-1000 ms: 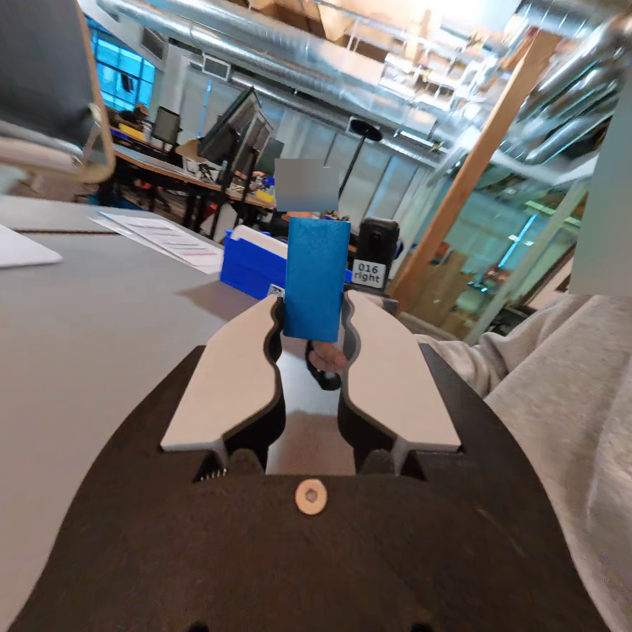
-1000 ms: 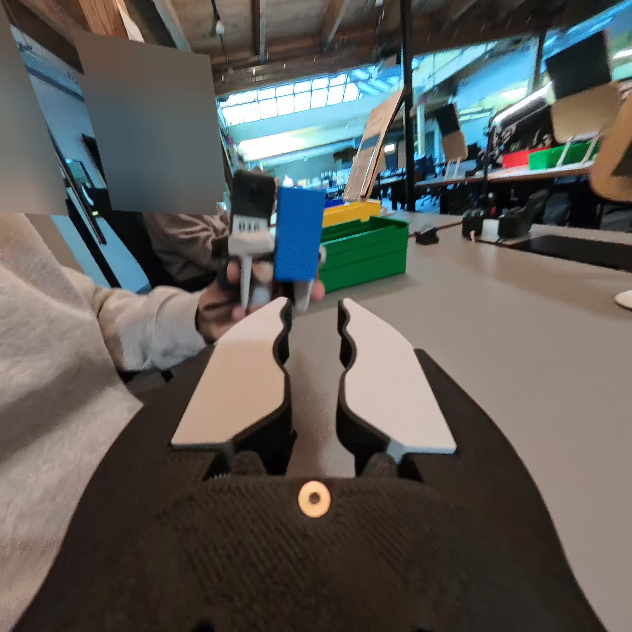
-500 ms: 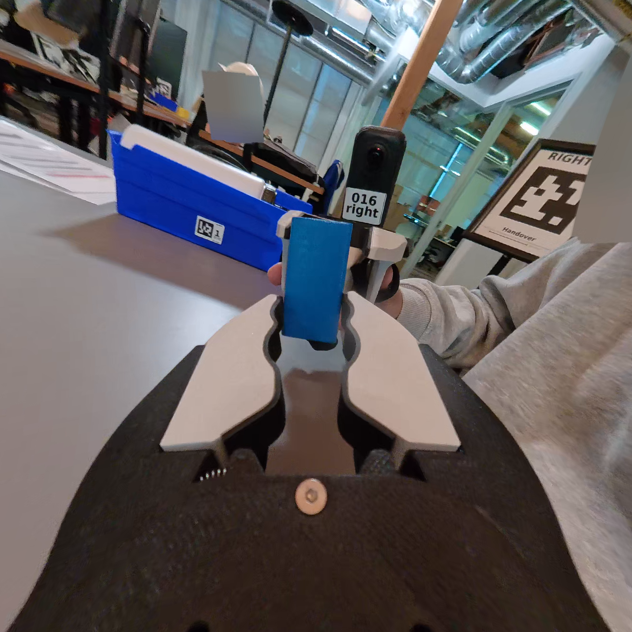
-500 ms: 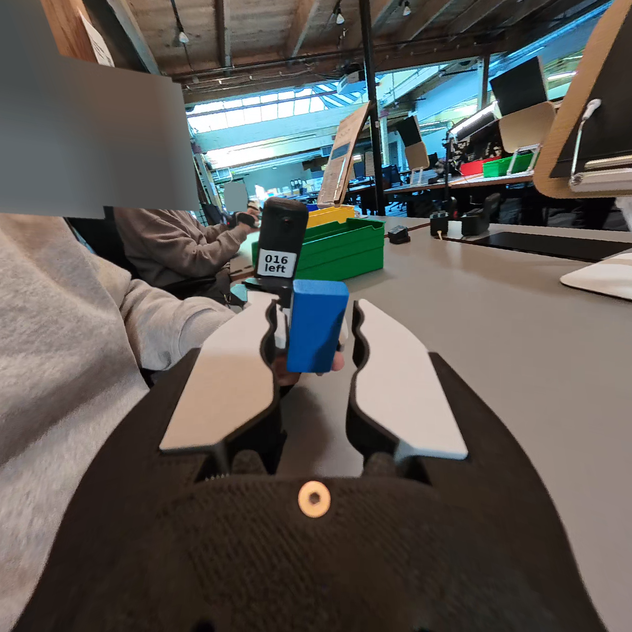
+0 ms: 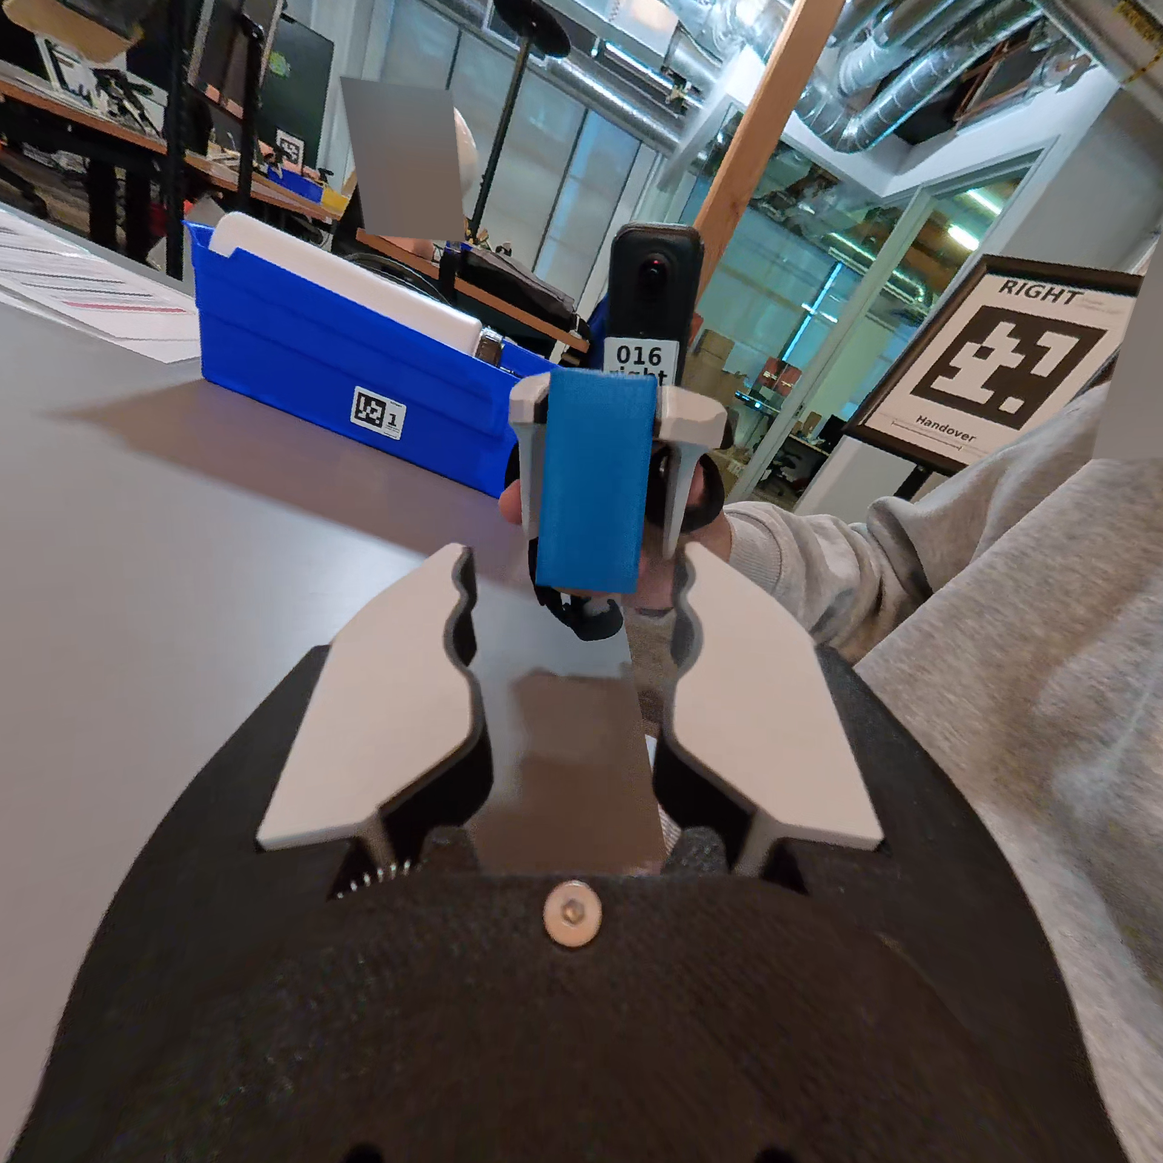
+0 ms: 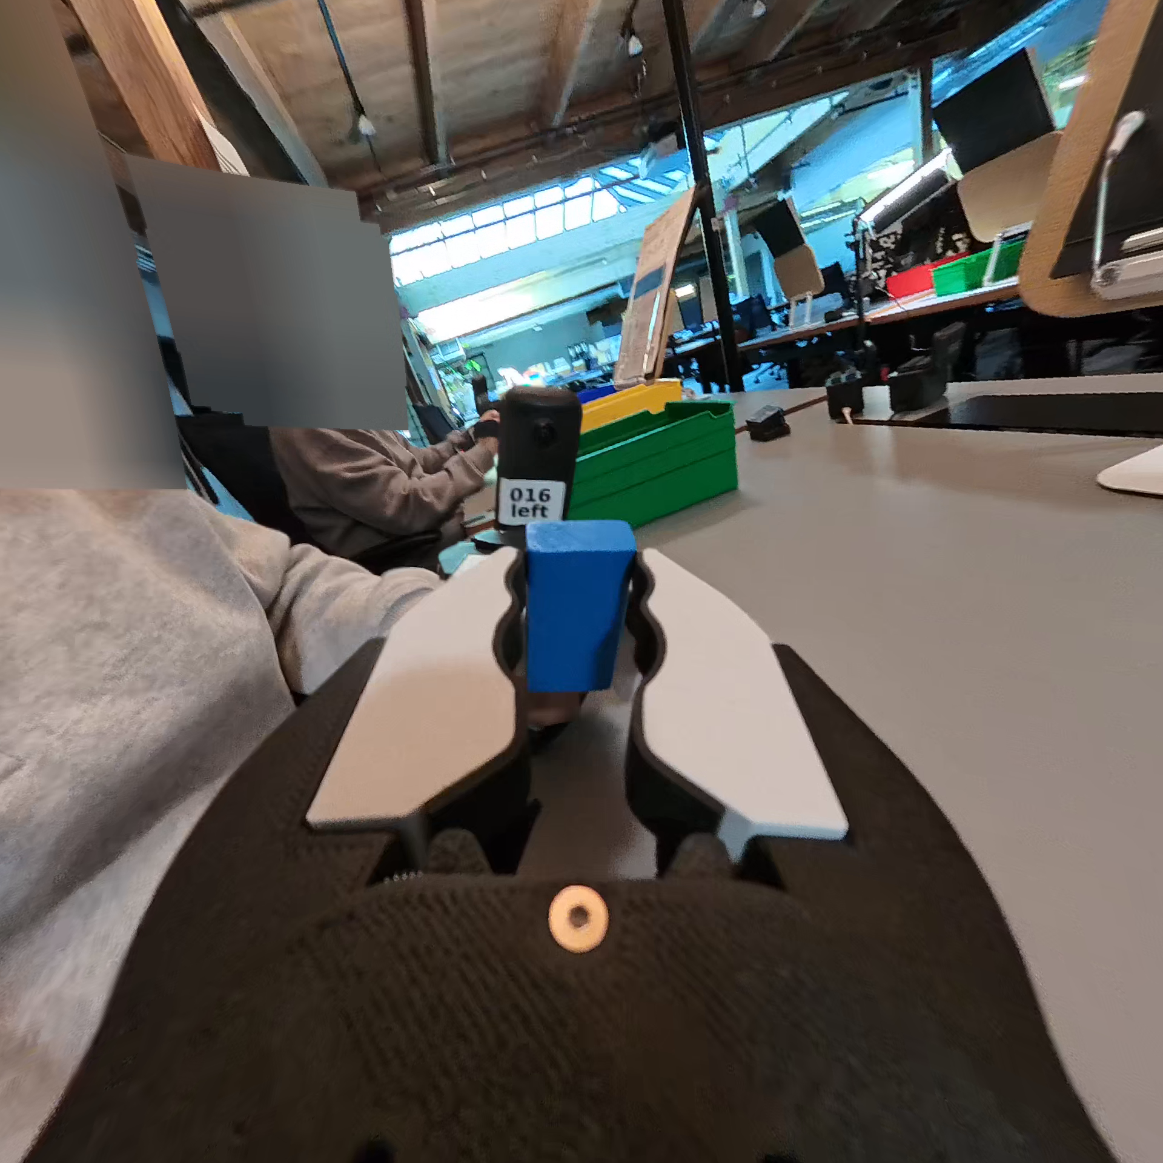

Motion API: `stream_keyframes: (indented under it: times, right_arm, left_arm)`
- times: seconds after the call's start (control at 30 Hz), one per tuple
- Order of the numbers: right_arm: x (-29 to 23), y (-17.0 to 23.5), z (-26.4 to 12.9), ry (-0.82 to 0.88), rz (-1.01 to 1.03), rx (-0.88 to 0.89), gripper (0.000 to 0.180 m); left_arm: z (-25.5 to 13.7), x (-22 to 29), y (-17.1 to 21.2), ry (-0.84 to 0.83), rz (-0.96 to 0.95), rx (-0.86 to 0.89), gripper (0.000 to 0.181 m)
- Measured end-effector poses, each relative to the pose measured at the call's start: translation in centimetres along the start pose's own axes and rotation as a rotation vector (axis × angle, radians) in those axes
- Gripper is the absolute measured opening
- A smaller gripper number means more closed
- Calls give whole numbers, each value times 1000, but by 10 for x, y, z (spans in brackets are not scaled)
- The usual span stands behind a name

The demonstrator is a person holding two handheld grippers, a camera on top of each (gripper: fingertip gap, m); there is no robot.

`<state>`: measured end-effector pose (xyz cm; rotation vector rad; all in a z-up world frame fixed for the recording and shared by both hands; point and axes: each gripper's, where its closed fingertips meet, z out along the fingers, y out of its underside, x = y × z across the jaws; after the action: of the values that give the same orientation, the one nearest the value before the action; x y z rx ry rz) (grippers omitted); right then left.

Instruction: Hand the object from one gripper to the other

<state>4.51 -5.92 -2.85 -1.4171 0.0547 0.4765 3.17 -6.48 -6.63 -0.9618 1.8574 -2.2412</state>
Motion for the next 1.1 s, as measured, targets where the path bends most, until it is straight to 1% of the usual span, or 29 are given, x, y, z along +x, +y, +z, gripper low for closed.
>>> stream_keyframes:
  times: [0.07,0.13,0.23,0.3,0.4,0.5,0.6,0.7,0.77,0.93,0.97,1.03,1.1]
  right_arm:
    - [-3,-4,1,-49,36,28,33]
    - [-12,-6,3,-125,72,41,33]
    - [-28,-5,9,-235,89,36,32]
    - [-39,-2,12,-304,94,18,32]
    - [-55,3,15,-401,121,-5,32]
    - [-64,4,15,-457,144,-11,32]
    - [-68,2,14,-491,167,-1,32]
    - [-70,0,12,-513,191,7,32]
    - [-71,1,12,-520,196,2,32]
    - [-71,0,13,-526,210,11,33]
    - [-69,-1,13,-512,214,23,33]
    - [-58,-5,14,-449,208,54,35]
    - [-44,-9,13,-369,194,90,43]
  left_arm:
    - [-3,3,0,22,-22,3,69]
    - [-4,11,4,105,-91,-10,73]
    - [-8,37,11,342,-304,-48,68]
    - [-12,56,9,499,-431,-56,67]
    - [-17,75,7,626,-475,-75,62]
    - [-21,87,7,699,-464,-90,45]
    - [-22,89,5,728,-490,-83,39]
    - [-22,86,5,722,-507,-78,34]
    - [-21,83,5,708,-504,-79,24]
    - [-22,85,5,706,-464,-80,23]
    - [-22,84,3,697,-451,-66,19]
    - [-22,78,0,650,-409,-37,18]
    - [-22,70,-3,596,-377,-4,18]
